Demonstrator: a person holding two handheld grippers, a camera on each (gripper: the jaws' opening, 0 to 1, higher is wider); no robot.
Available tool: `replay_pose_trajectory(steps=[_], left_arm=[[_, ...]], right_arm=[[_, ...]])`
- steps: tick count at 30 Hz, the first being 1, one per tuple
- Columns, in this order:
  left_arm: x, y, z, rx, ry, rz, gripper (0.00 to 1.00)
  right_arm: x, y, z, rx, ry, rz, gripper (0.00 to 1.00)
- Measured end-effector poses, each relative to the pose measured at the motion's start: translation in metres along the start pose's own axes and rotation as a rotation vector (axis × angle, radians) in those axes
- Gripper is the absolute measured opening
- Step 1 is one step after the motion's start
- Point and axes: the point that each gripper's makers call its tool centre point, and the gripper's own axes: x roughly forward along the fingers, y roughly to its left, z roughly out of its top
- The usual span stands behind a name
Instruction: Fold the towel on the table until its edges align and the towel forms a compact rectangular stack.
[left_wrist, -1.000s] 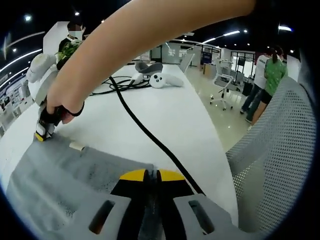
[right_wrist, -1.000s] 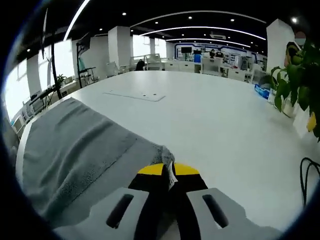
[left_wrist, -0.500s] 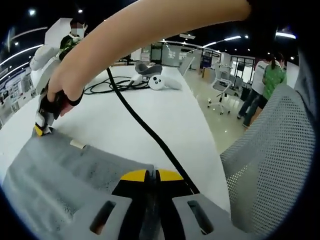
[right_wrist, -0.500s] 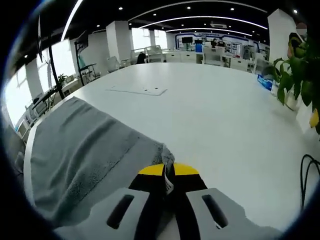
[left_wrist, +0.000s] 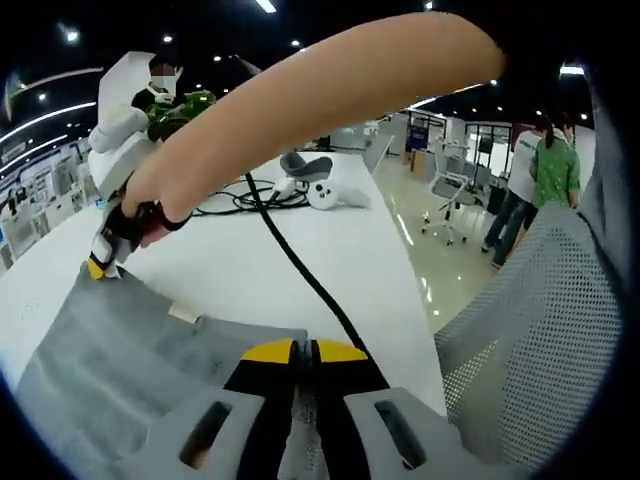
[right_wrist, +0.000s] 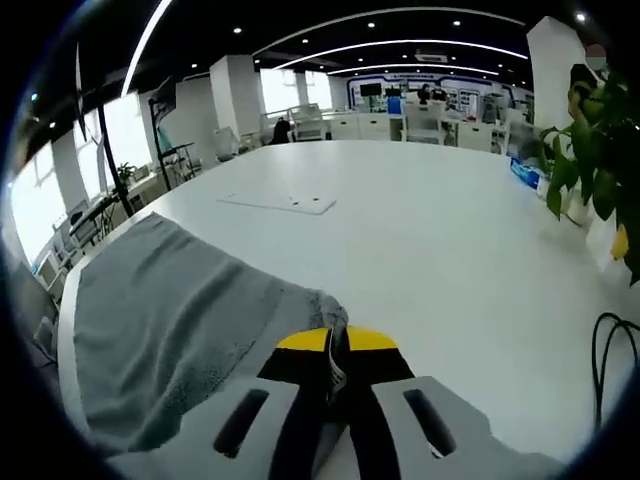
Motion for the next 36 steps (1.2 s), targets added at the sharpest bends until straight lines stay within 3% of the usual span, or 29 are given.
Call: replay_pose_trajectory(steps=[7, 13, 24, 30, 36], left_arm=[[-0.019, 0.007, 0.024, -0.005, -0.074, 0.016, 0.06], [-0.037, 0.014, 0.045, -0.023, -0.140, 0.047, 0.06], [-0.061, 0.006, 0.077, -0.013, -0.232, 0.049, 0.06], [-0.068, 0.003, 0.095, -0.039, -0.290, 0.042, 0.06], [-0.068, -0.002, 0.116, -0.012, -0.318, 0.042, 0.06]], right_arm=[[-0.012, 0.014, 0.018, 0.014, -0.031, 0.015, 0.02], [-0.019, 0.019, 0.045, 0.056, -0.074, 0.025, 0.02], [-0.037, 0.033, 0.086, 0.074, -0.148, 0.039, 0.02], [-0.047, 0.037, 0.097, 0.032, -0.159, 0.038, 0.02], [-0.056, 0.037, 0.108, 0.035, -0.184, 0.040, 0.02]])
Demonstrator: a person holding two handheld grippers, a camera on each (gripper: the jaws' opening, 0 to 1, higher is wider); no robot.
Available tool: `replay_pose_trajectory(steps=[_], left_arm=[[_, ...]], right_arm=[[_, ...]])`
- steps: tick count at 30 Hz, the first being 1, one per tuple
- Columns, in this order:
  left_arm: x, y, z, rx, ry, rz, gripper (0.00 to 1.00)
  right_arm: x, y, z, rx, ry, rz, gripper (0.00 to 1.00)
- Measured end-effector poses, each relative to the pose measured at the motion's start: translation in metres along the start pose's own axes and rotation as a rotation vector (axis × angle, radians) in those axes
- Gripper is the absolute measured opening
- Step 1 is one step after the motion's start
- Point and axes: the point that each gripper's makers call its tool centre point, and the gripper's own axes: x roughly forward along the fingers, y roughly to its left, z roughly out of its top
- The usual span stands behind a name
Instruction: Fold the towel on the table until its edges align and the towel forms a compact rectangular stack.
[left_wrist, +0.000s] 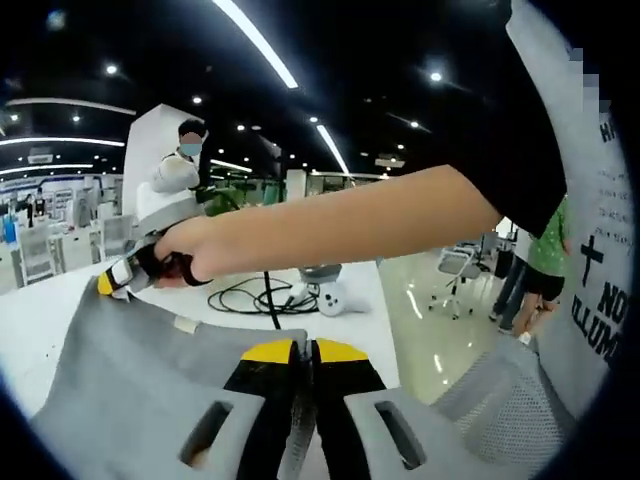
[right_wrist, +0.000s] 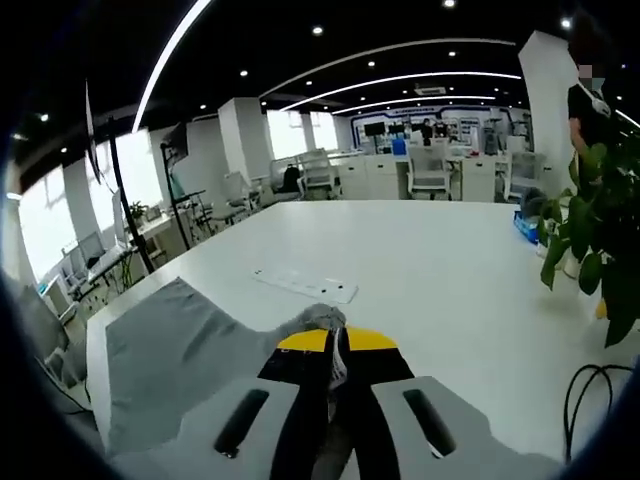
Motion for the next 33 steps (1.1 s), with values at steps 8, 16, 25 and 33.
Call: replay_pose_trajectory(steps=[8, 16, 25, 33], left_arm=[[0.014, -0.011, 0.032, 0.002, -0.077, -0.027, 0.06], [0.011, -0.012, 0.043, 0.020, -0.101, -0.010, 0.06], [-0.009, -0.008, 0.048, 0.029, -0.094, 0.024, 0.06], [-0.041, 0.000, 0.062, 0.017, -0.118, 0.082, 0.06]], right_arm=[[-0.011, -0.007, 0.012, 0.018, -0.026, -0.003, 0.01], [-0.019, -0.009, 0.025, 0.027, -0.051, -0.002, 0.01], [-0.015, 0.005, 0.037, 0.041, -0.056, 0.019, 0.01], [-0.013, 0.028, 0.052, 0.047, -0.055, 0.042, 0.01]])
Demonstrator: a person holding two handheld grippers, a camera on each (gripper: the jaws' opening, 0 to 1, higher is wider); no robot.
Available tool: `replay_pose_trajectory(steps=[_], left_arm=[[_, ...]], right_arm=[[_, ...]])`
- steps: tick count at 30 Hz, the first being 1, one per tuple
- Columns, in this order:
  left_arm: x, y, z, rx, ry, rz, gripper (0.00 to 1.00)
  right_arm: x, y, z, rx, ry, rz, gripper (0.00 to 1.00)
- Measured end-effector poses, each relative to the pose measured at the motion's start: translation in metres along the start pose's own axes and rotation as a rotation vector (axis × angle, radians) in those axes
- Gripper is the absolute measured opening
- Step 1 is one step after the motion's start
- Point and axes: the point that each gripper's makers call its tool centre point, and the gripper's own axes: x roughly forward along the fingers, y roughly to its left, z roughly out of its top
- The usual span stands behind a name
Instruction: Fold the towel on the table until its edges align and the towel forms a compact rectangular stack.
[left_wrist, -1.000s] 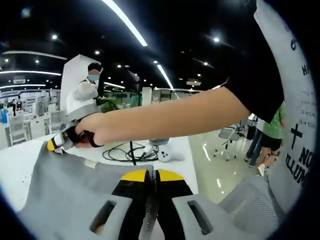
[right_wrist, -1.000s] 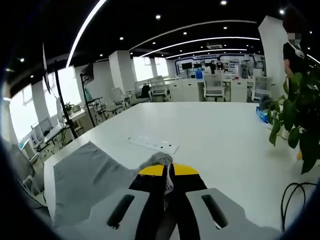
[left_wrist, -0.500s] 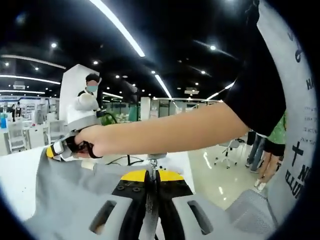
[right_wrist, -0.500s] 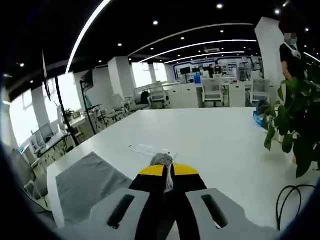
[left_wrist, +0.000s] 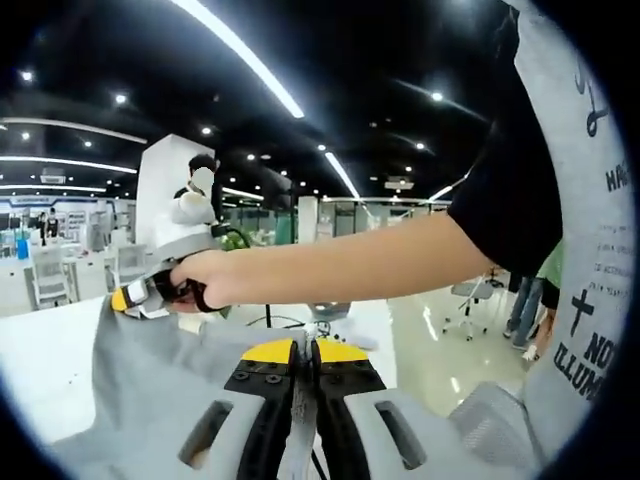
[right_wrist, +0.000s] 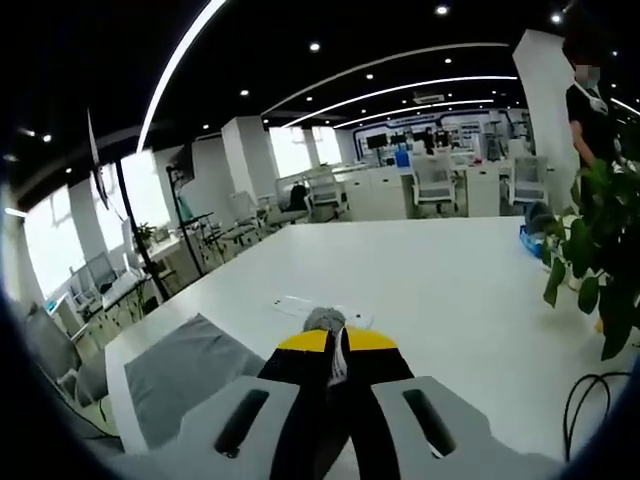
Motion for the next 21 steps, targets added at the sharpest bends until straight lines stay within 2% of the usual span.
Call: replay_pose_trajectory(steps=[12, 21], left_arm=[[-0.051, 0.013, 0.029, 0.000, -0.045, 0.082, 0.06], [-0.083, 0.022, 0.035, -0.023, -0.047, 0.121, 0.06]], right_arm=[[0.001, 0.035, 0.028, 0.000, -0.019, 0.010, 0.01], [0.011, 0.059, 0.039, -0.005, -0.013, 0.010, 0.01]])
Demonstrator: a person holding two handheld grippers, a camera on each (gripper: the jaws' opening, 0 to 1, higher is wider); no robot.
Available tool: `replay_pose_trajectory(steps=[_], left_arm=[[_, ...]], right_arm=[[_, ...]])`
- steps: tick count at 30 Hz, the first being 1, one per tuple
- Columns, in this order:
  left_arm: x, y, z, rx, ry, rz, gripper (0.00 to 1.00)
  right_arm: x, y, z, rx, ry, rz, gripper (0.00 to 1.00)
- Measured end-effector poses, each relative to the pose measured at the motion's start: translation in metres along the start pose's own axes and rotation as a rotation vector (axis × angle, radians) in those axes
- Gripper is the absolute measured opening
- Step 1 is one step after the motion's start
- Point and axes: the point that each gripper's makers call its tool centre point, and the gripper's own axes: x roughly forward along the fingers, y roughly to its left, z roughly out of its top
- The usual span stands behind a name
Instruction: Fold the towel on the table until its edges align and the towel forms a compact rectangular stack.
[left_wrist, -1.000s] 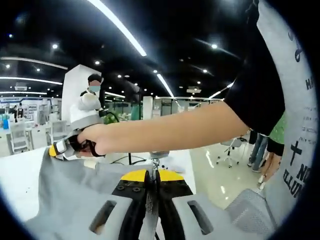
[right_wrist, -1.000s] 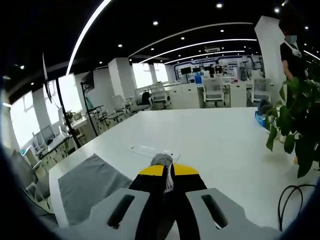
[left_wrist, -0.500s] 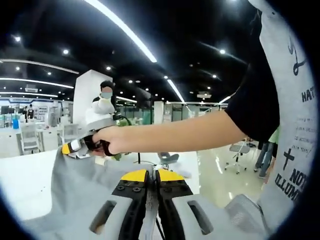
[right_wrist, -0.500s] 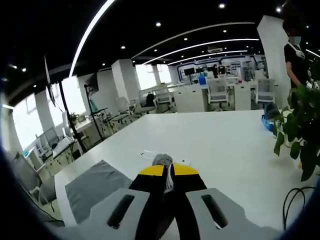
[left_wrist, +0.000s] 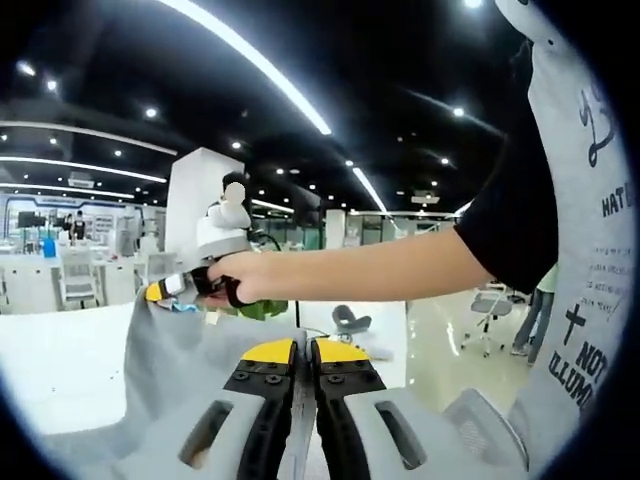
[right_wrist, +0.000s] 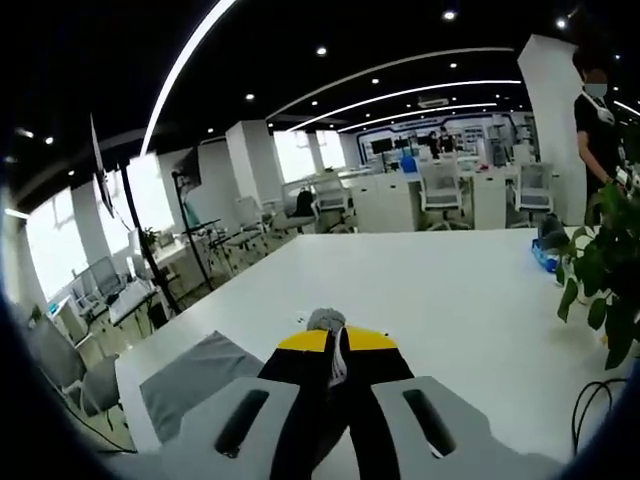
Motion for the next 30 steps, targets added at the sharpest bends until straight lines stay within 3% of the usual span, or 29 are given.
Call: replay_pose_trajectory(steps=[18, 30], left_arm=[[-0.076, 0.034, 0.011, 0.004, 0.007, 0.091, 0.06], [-0.117, 0.053, 0.013, -0.005, -0.001, 0.174, 0.06]], right_arm=[[0.029, 0.068, 0.023, -0.033, -0.017, 0.051, 0.02], [0.045, 0.098, 0.031, -0.029, -0.026, 0.074, 0.02]])
